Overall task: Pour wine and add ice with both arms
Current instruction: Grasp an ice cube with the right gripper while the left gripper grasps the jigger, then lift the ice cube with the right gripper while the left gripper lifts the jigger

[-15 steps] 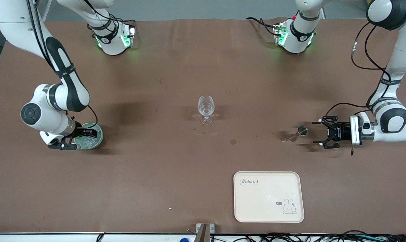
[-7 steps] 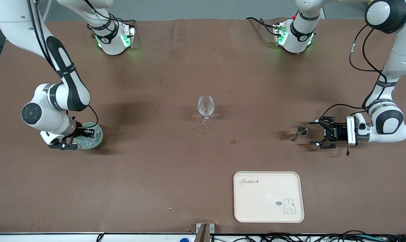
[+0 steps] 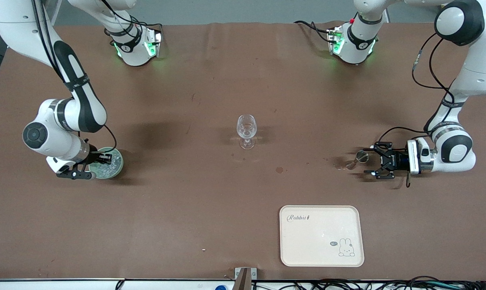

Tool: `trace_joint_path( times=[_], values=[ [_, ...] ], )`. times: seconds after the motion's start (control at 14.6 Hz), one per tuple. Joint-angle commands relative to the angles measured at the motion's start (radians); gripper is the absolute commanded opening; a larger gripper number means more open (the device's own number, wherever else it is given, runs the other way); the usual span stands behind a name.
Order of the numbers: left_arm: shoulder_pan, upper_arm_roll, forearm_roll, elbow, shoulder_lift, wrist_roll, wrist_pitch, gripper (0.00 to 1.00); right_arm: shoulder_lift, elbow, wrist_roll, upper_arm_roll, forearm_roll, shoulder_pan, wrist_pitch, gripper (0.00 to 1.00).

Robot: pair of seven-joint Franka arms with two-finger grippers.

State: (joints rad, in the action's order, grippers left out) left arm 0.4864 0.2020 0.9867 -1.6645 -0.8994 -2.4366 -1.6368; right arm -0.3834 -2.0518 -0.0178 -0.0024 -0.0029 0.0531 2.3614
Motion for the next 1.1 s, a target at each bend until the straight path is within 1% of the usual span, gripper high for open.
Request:
trace_joint_path(
  times=[0.0,0.14,0.27,0.48,0.69,0.76,0.89,0.96,1.03],
  values=[
    [-0.012,0.0,0.03,0.029,-0.032,-0.025,0.008,0.9,0.075,0.034,-0.01,0.001,0.014,0.002,-0.111,0.1],
    [-0.014,0.0,0.033,0.029,-0.05,-0.027,0.008,0.85,0.099,0.083,-0.008,-0.001,0.014,0.004,-0.183,0.1],
    [-0.028,0.0,0.053,0.028,-0.052,-0.035,0.006,0.77,0.121,0.131,-0.008,-0.001,0.012,0.005,-0.244,0.1],
    [-0.031,-0.001,0.058,0.028,-0.052,-0.041,0.005,0.68,0.142,0.24,-0.008,-0.002,0.008,0.008,-0.391,0.1],
    [-0.029,-0.001,0.058,0.026,-0.052,-0.041,0.005,0.56,0.167,0.341,-0.005,-0.002,0.001,0.021,-0.526,0.1],
    [-0.029,-0.001,0.058,0.026,-0.052,-0.041,0.005,0.55,0.169,0.375,0.001,-0.002,0.0,0.022,-0.568,0.1],
    [-0.032,-0.001,0.058,0.026,-0.053,-0.041,0.005,0.49,0.169,0.459,0.004,-0.004,0.0,0.024,-0.66,0.1],
    [-0.034,-0.001,0.058,0.026,-0.053,-0.041,0.005,0.46,0.17,0.49,0.004,-0.004,-0.002,0.024,-0.685,0.1],
    [-0.034,-0.001,0.056,0.025,-0.052,-0.041,0.005,0.41,0.176,0.516,0.004,-0.002,0.0,0.022,-0.703,0.1]
  ],
)
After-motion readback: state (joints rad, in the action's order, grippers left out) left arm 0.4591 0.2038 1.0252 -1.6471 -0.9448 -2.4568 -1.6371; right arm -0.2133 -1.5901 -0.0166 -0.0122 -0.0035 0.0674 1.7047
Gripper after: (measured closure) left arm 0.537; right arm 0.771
